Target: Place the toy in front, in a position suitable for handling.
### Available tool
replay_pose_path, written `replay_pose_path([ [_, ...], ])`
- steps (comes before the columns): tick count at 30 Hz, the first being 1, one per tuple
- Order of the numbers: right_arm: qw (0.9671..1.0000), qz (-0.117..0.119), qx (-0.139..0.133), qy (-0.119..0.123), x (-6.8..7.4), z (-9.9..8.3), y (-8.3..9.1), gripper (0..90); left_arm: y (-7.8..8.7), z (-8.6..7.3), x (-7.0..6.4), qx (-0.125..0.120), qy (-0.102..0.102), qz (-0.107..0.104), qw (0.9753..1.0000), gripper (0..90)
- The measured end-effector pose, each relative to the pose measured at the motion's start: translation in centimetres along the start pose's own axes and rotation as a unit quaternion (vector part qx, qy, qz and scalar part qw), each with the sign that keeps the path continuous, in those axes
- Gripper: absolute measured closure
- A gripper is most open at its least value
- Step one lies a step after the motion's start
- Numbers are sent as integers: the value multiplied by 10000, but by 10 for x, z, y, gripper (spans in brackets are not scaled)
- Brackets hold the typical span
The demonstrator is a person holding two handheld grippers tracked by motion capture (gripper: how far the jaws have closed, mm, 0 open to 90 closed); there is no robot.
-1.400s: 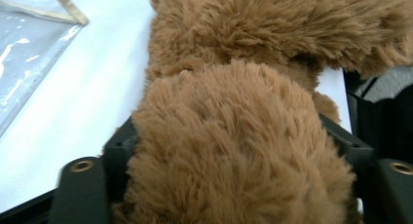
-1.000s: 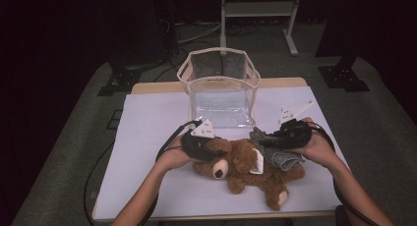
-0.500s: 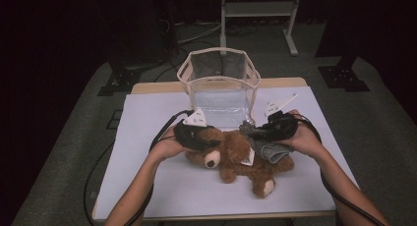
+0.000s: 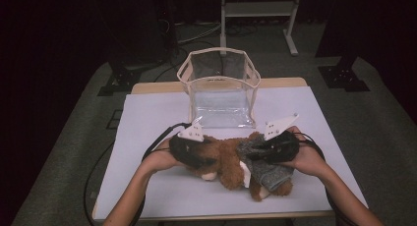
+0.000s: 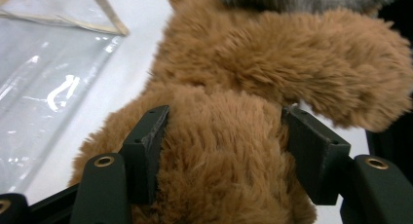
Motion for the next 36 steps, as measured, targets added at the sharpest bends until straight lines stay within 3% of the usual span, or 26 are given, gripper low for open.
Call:
replay_pose_path([
  [2,9999,19,-129,-20,-3,5,7,766,3,-6,-7,-74,-28,-6,10000,384],
  [6,9993,-251,-252,-150,-18,15,14,762,7,-12,-16,-21,-153,-91,9998,384],
  [9,9995,-241,-60,-202,-24,15,3,762,11,-11,-18,-31,-155,-50,9999,365],
  [12,9997,-211,99,-99,-18,8,-9,767,12,-6,-17,-30,-144,-45,9999,306],
  [16,9999,-154,0,-14,-2,3,-8,769,7,6,-17,-30,-181,-86,9998,273],
  [20,9999,-56,-32,153,9,3,-2,768,-7,8,-20,249,-276,-213,9991,308],
  [22,9996,-160,-52,223,9,7,4,762,-10,6,-23,346,-345,-178,9986,310],
  [26,9995,-245,-116,143,0,13,8,755,-5,2,-27,390,-359,-255,9983,314],
  [30,9996,-172,-226,71,-2,13,5,756,-2,2,-27,406,-392,-275,9980,314],
  [36,9999,-21,-113,12,7,2,-7,769,-4,14,-20,375,-280,-227,9986,259],
])
Point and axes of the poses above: each handheld gripper's, and its own axes: y roughly backward along the jaws, z roughly out of its top, x roughly to its left, the point moved 2 cm from there along -y, roughly forward along the jaws, and after that the axes turned 6 degrees about y, right-handed, at the moved point
